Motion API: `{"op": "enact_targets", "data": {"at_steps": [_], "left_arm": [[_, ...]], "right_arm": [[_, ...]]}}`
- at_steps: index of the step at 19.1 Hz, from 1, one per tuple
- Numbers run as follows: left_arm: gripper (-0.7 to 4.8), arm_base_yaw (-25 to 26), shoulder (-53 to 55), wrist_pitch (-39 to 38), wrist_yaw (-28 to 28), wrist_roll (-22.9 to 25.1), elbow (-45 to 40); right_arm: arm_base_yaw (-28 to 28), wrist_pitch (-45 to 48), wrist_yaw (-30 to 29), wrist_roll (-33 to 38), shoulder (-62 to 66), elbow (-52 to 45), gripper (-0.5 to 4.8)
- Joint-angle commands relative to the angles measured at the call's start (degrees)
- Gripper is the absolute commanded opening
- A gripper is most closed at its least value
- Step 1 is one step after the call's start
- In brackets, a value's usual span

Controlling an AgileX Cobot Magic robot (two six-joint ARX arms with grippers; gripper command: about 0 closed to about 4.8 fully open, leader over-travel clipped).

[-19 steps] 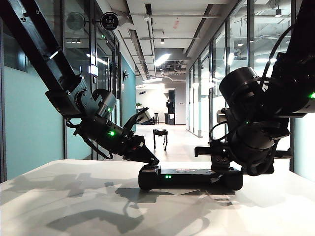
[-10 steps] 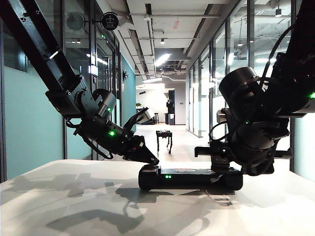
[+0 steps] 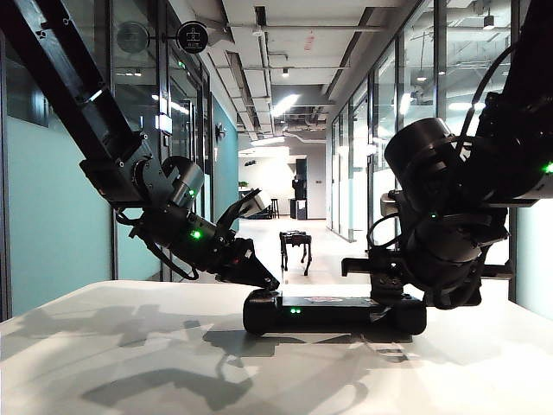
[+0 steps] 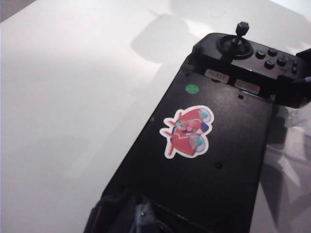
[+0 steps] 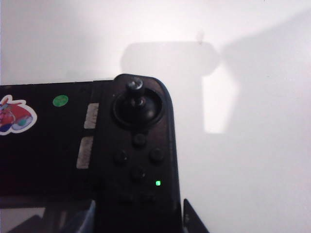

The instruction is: Push the left joystick on the remote control sitting on the white table backward to make the robot dog back up in a straight line until it returns close to you.

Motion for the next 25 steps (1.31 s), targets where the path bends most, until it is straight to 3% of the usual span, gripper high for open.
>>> {"op": "enact_targets", "data": {"at_steps": [1, 25], "left_arm": [[-0.05, -0.22, -0.22, -1.11, 0.9, 0.28, 0.04], [-0.05, -0.22, -0.22, -1.25, 1.75, 0.26, 0.04]], "right_arm": [[0.02, 1.44, 1.77, 0.66, -0.35, 0.33, 1.98], [0.0, 1.44, 2.8, 1.73, -0.35, 0.33, 1.98]]}}
